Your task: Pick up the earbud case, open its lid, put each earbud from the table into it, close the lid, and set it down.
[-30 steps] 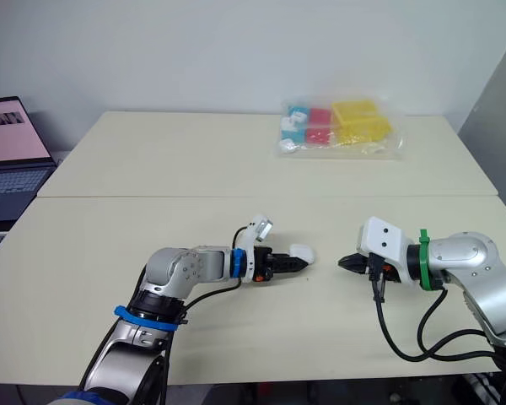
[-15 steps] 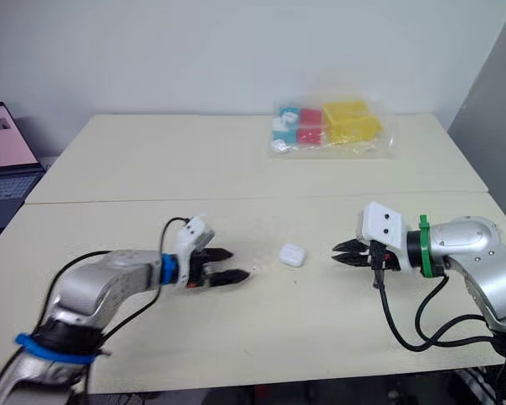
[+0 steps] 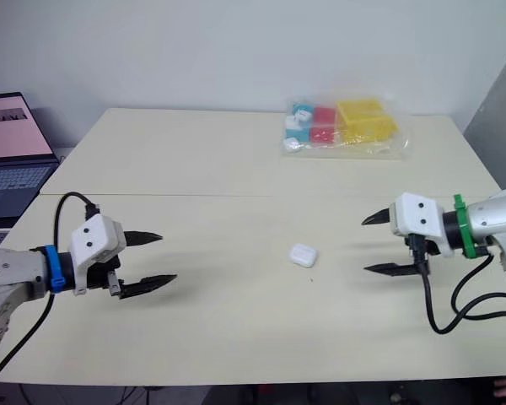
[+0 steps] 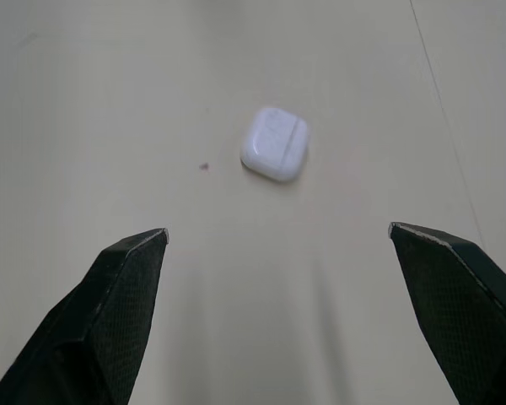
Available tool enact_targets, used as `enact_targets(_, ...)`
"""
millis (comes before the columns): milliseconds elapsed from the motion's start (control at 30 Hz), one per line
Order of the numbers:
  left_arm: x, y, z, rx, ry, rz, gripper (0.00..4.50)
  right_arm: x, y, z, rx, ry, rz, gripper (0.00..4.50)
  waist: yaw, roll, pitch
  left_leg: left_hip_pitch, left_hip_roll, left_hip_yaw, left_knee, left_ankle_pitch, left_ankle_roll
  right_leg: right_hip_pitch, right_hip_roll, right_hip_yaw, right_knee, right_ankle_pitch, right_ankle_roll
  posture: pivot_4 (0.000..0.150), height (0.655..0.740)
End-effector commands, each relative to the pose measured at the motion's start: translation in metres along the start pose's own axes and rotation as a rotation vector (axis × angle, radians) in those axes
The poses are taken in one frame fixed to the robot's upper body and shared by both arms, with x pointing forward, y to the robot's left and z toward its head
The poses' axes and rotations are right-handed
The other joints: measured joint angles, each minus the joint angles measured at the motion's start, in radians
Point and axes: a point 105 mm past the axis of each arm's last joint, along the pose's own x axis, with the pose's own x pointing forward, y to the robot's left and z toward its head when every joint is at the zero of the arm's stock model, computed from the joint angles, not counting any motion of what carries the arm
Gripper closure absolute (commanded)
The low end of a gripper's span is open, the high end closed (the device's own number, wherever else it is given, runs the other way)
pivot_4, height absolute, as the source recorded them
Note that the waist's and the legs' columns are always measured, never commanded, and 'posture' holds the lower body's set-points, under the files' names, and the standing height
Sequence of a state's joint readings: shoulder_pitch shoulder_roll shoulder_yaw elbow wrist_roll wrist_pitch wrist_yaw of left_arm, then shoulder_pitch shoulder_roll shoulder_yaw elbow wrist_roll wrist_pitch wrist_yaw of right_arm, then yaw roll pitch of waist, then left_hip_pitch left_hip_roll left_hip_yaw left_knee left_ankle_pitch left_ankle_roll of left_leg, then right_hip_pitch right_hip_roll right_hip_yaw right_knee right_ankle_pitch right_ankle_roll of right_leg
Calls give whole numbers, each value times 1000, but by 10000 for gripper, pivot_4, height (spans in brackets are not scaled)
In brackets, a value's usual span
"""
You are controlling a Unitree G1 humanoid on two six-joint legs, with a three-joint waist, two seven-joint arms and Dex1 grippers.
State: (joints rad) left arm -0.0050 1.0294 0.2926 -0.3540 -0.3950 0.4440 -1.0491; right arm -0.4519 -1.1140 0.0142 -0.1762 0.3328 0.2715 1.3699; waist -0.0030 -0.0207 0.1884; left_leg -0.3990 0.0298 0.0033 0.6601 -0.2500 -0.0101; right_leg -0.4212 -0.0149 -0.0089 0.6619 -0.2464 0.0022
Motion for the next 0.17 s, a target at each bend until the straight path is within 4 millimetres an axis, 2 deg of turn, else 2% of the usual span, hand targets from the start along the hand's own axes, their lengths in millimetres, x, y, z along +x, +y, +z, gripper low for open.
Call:
enact_targets(33,-8,8,15,60,-36,54,0,-9,-4,5,-45,3,-13,249,0,0,0,0,0,0,0,0,0,0,0,0,0,0,1,1500,7400)
enact_targets(167,-6,8,22,25,-75,46,0,-6,-5,4,-49,0,-10,249,0,0,0,0,1,1,0,0,0,0,0,0,1,1,1,1500,7400)
